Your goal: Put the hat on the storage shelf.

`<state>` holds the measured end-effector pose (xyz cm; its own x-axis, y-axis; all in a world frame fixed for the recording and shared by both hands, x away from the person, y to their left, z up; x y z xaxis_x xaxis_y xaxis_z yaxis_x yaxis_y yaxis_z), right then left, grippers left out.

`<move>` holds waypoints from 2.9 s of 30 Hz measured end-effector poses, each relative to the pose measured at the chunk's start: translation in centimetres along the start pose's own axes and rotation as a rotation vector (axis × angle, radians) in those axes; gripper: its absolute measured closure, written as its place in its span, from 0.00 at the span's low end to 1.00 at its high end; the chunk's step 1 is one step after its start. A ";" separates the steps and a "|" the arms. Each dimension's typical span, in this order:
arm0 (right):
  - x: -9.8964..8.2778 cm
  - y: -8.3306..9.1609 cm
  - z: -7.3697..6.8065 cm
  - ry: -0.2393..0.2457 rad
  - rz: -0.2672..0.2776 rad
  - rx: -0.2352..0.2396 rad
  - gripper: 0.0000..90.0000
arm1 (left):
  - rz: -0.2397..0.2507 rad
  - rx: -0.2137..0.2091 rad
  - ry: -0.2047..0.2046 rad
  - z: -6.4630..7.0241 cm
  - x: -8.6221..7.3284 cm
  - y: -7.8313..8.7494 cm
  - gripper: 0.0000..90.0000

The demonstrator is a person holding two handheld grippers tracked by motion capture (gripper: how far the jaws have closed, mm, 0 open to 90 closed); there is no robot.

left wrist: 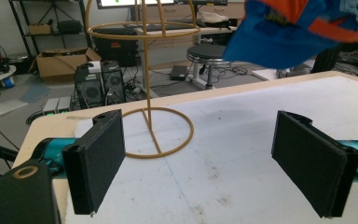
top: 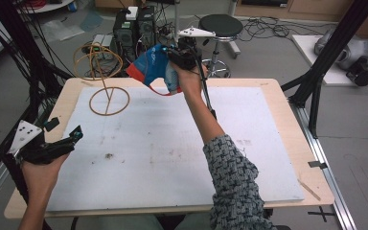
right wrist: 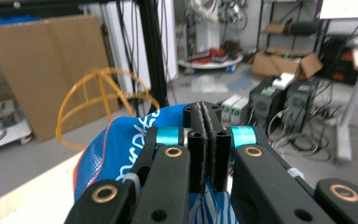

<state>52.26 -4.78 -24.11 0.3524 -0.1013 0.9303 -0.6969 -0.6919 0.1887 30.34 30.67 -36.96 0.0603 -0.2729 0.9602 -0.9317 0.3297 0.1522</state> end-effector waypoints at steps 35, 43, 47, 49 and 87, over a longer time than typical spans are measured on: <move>7.4 -8.7 -6.0 -0.005 0.103 0.025 0.99 | -0.012 -0.043 0.012 0.4 -0.9 -0.7 0.20; 7.9 -9.9 -6.9 -0.020 0.122 0.017 0.99 | -0.005 -0.045 0.016 0.4 -0.8 -0.7 0.20; 8.5 -10.9 -8.2 -0.016 0.137 0.027 0.99 | -0.004 -0.042 0.020 0.2 -0.8 -0.6 0.20; 8.4 -11.2 -8.7 -0.012 0.140 0.030 0.99 | -0.002 -0.041 0.020 0.2 -0.8 -0.5 0.20; 1.7 -14.2 -13.5 0.090 -0.062 0.196 0.99 | 0.001 -0.040 0.007 0.5 -0.2 0.0 0.20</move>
<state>54.29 14.51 -20.93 0.3273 0.0036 0.9449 -0.5379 -0.8215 0.1895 30.13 30.26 -37.28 0.0619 -0.2658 0.9620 -0.9169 0.3657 0.1601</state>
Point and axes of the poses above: each handheld gripper's, and its own axes: y roughly backward along the jaws, x roughly out of its top, z roughly to its right, the point moved 3 cm from there along -y, roughly forward along the jaws, and after that the axes turned 14 degrees about -y, right-handed, at the moved point
